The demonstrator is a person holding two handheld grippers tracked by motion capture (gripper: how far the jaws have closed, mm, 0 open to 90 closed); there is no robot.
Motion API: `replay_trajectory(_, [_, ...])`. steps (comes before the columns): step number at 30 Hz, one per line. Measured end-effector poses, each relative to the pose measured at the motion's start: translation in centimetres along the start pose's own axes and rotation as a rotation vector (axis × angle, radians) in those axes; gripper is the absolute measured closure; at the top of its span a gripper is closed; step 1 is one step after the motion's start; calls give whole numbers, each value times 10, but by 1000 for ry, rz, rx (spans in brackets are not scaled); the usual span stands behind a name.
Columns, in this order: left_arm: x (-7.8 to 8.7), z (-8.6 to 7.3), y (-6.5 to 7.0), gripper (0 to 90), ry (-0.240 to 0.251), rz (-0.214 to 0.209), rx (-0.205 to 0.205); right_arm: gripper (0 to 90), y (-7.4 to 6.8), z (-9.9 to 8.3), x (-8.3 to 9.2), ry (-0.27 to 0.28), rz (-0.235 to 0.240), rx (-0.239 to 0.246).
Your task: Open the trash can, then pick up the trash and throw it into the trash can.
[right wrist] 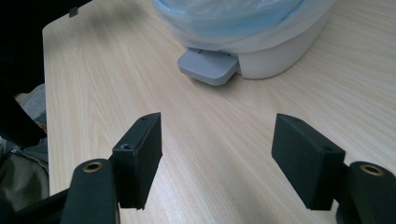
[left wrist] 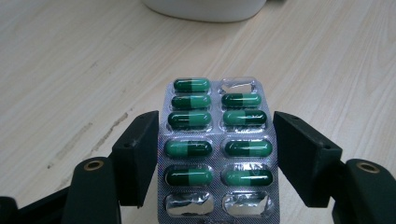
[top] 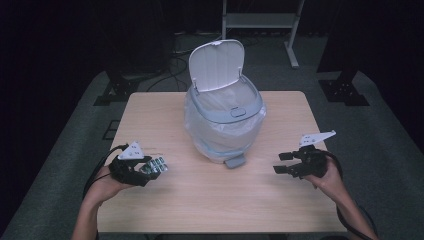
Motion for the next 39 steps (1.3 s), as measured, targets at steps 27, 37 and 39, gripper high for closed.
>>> replay_trajectory(27, [37, 44, -6, 333, 22, -21, -50, 303, -5, -5, -15, -22, 9, 11])
replay_trajectory(37, [47, 70, -15, 332, 24, -27, -70, 303, -2, -10, -18, -30, 15, 2])
replay_trajectory(39, [50, 78, -16, 332, 21, -40, -71, 303, 1, -13, -18, -32, 13, -7])
Point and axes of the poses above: each handheld gripper's, and its own axes: x roughly backward along the jaws, z roughly out of its top, y roughly to its right, the point moved 5 cm from there along -x, roughly forward along the jaws
